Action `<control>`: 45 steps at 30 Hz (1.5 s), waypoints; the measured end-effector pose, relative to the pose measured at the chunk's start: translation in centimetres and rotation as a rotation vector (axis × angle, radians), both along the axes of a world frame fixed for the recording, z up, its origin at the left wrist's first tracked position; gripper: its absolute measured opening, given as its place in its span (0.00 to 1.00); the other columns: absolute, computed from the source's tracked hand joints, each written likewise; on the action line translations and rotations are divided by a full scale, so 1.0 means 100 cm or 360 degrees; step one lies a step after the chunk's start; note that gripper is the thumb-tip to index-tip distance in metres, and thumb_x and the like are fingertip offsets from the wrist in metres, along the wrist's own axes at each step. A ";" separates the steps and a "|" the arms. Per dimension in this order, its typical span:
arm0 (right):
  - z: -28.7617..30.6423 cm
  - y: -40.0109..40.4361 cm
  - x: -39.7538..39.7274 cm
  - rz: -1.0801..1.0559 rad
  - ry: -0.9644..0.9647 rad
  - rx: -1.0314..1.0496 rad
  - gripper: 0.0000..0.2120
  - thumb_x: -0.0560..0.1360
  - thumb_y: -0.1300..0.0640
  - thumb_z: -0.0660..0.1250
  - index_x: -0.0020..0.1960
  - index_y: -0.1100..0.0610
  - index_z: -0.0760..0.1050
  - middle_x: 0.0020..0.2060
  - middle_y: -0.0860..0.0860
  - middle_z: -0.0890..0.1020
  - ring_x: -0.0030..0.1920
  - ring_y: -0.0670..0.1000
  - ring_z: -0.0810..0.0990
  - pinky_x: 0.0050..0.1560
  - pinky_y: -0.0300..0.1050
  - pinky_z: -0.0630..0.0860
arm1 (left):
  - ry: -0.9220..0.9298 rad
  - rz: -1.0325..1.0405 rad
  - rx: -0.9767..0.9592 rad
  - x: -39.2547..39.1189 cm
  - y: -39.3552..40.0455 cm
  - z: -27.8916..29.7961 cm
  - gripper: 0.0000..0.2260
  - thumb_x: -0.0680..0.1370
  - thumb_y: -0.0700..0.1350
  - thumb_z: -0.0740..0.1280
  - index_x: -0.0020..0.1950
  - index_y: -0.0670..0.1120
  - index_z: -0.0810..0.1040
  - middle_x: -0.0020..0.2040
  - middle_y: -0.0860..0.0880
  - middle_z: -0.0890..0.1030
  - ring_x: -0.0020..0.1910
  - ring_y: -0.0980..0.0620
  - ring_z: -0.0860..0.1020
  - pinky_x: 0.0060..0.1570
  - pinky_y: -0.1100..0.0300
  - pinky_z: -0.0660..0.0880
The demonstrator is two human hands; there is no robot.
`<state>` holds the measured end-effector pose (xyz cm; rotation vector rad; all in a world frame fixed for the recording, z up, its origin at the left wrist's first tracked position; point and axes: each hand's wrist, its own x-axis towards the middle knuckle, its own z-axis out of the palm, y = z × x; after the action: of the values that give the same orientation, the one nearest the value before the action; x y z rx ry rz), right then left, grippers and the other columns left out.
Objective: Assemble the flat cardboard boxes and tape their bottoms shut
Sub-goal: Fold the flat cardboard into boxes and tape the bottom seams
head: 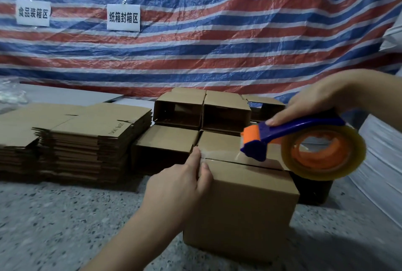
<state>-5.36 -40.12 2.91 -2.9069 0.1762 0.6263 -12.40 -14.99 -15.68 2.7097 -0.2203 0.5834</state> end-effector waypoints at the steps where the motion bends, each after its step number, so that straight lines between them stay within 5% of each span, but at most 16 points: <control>1: -0.002 -0.009 -0.002 -0.0029 0.0014 -0.0012 0.45 0.47 0.23 0.77 0.49 0.56 0.86 0.45 0.57 0.87 0.40 0.54 0.87 0.39 0.45 0.81 | -0.0008 -0.0005 0.0007 0.000 0.000 0.000 0.25 0.82 0.60 0.44 0.79 0.58 0.55 0.35 0.55 0.72 0.39 0.56 0.76 0.37 0.58 0.75; 6: -0.022 -0.021 -0.011 -0.0096 0.0085 -0.0078 0.44 0.51 0.25 0.71 0.54 0.57 0.82 0.44 0.55 0.88 0.39 0.51 0.86 0.39 0.44 0.81 | 0.0039 -0.0068 0.0179 0.002 0.000 0.003 0.28 0.80 0.63 0.42 0.79 0.56 0.53 0.40 0.55 0.77 0.40 0.58 0.78 0.40 0.59 0.78; 8: -0.025 -0.022 -0.011 -0.0104 0.0054 -0.0064 0.44 0.51 0.25 0.70 0.55 0.56 0.81 0.43 0.55 0.88 0.38 0.51 0.86 0.38 0.43 0.81 | 0.0099 -0.0029 0.0367 0.002 -0.002 0.011 0.35 0.76 0.68 0.38 0.79 0.54 0.54 0.60 0.51 0.79 0.58 0.55 0.77 0.54 0.58 0.78; 11: -0.028 -0.024 -0.013 -0.0110 0.0020 0.0003 0.41 0.54 0.27 0.70 0.55 0.57 0.80 0.39 0.54 0.87 0.36 0.51 0.85 0.36 0.43 0.81 | 0.0118 0.0048 0.0636 0.000 -0.016 0.028 0.48 0.67 0.74 0.32 0.80 0.49 0.52 0.81 0.45 0.52 0.79 0.48 0.51 0.76 0.49 0.53; 15: -0.029 -0.026 -0.013 -0.0090 0.0040 0.0060 0.42 0.52 0.27 0.71 0.54 0.56 0.80 0.37 0.54 0.86 0.34 0.50 0.84 0.35 0.42 0.80 | 0.0098 -0.0381 0.0736 0.001 -0.049 0.032 0.49 0.68 0.78 0.39 0.80 0.48 0.45 0.81 0.47 0.45 0.79 0.49 0.44 0.72 0.53 0.37; 23: -0.018 -0.047 -0.013 -0.0049 0.0059 0.0045 0.40 0.52 0.25 0.73 0.50 0.56 0.83 0.40 0.55 0.87 0.36 0.51 0.86 0.35 0.42 0.80 | 0.0003 -0.0437 0.0820 0.010 -0.057 0.020 0.44 0.72 0.74 0.43 0.80 0.48 0.51 0.80 0.48 0.55 0.79 0.51 0.53 0.76 0.52 0.48; 26: -0.006 -0.068 -0.025 -0.0106 0.0105 0.0022 0.39 0.51 0.23 0.76 0.45 0.55 0.87 0.44 0.57 0.87 0.40 0.53 0.86 0.43 0.46 0.82 | 0.0017 -0.0461 0.0793 0.009 -0.057 0.020 0.43 0.72 0.74 0.43 0.80 0.49 0.51 0.80 0.49 0.55 0.79 0.51 0.53 0.76 0.52 0.48; 36: -0.039 -0.078 -0.034 -0.0133 0.0168 -0.0003 0.36 0.62 0.27 0.68 0.53 0.56 0.82 0.40 0.52 0.87 0.37 0.48 0.85 0.38 0.40 0.79 | 0.0119 -0.0490 0.0788 0.003 -0.057 0.032 0.43 0.72 0.75 0.46 0.79 0.51 0.53 0.80 0.51 0.56 0.78 0.52 0.55 0.76 0.52 0.48; 41: -0.044 -0.082 -0.034 -0.0129 0.0193 0.0047 0.36 0.62 0.27 0.67 0.53 0.55 0.82 0.39 0.51 0.87 0.36 0.48 0.85 0.37 0.39 0.79 | 0.0091 -0.0726 0.0710 0.004 -0.096 0.035 0.47 0.71 0.76 0.49 0.80 0.49 0.43 0.81 0.49 0.50 0.79 0.51 0.49 0.71 0.55 0.40; 45: -0.044 -0.088 -0.035 -0.0127 0.0205 0.0086 0.36 0.62 0.27 0.67 0.54 0.57 0.81 0.40 0.52 0.87 0.37 0.48 0.85 0.38 0.39 0.79 | 0.0047 -0.0739 0.0765 0.008 -0.112 0.025 0.40 0.76 0.71 0.50 0.80 0.48 0.51 0.80 0.47 0.55 0.79 0.49 0.53 0.76 0.49 0.49</control>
<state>-8.89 -48.96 -1.46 -2.7930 0.2853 0.7921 -11.65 -26.17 -13.23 2.9474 -1.0679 0.3850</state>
